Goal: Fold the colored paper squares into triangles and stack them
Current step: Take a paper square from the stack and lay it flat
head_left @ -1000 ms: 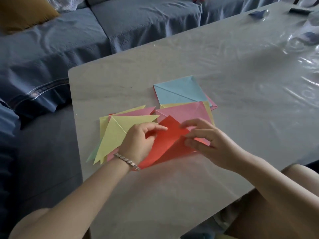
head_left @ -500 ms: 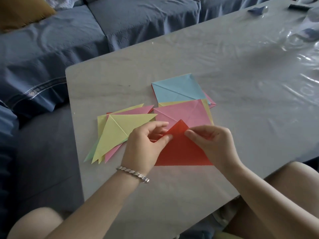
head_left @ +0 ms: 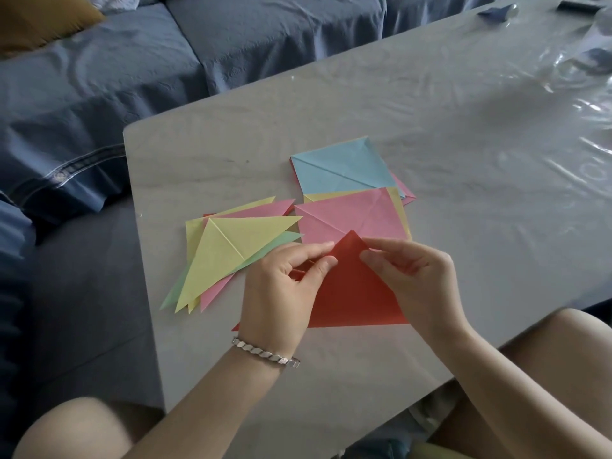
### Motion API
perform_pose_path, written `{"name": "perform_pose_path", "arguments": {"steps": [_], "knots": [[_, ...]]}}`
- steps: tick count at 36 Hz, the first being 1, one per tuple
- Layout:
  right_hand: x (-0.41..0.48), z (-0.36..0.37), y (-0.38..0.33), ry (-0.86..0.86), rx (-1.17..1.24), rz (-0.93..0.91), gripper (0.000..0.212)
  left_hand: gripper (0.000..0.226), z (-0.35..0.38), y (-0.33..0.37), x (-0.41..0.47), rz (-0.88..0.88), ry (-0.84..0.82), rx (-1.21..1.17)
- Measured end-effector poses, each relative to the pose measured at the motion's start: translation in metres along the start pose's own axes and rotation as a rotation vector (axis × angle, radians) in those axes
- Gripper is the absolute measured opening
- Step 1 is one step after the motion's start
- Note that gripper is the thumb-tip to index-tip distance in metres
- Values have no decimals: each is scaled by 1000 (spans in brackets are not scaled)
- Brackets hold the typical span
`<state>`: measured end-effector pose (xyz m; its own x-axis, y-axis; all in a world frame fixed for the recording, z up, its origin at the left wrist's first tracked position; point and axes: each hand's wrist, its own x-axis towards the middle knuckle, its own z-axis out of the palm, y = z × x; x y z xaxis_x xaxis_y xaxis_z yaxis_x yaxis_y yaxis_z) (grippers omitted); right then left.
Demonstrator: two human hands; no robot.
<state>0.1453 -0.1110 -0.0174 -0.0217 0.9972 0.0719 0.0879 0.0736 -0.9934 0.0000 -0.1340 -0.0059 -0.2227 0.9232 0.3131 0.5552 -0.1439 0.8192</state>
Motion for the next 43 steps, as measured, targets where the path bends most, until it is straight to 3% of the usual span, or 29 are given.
{"name": "perform_pose_path", "arguments": {"steps": [24, 27, 30, 33, 36, 40, 43], "knots": [[3, -4, -2, -58, -38, -5, 26, 17, -3, 1, -4, -48, -54, -7], [6, -8, -4, -129, -107, -31, 29, 19, -4, 4, -2, -109, -85, -21], [12, -15, -11, -347, -268, -72, 27, 32, -5, 6, 3, -175, -183, -80], [22, -23, -18, -547, -494, -140, 18, 24, -5, 9, 8, -209, -334, -83], [34, -27, -20, -584, -653, -221, 16, 19, -4, 12, 10, -252, -394, -137], [40, -25, -1, -427, -840, -629, 17, 23, 5, -3, 12, -423, -271, -203], [29, -21, 14, -351, -858, -684, 29, 23, 13, -27, 12, -521, -147, -135]]}}
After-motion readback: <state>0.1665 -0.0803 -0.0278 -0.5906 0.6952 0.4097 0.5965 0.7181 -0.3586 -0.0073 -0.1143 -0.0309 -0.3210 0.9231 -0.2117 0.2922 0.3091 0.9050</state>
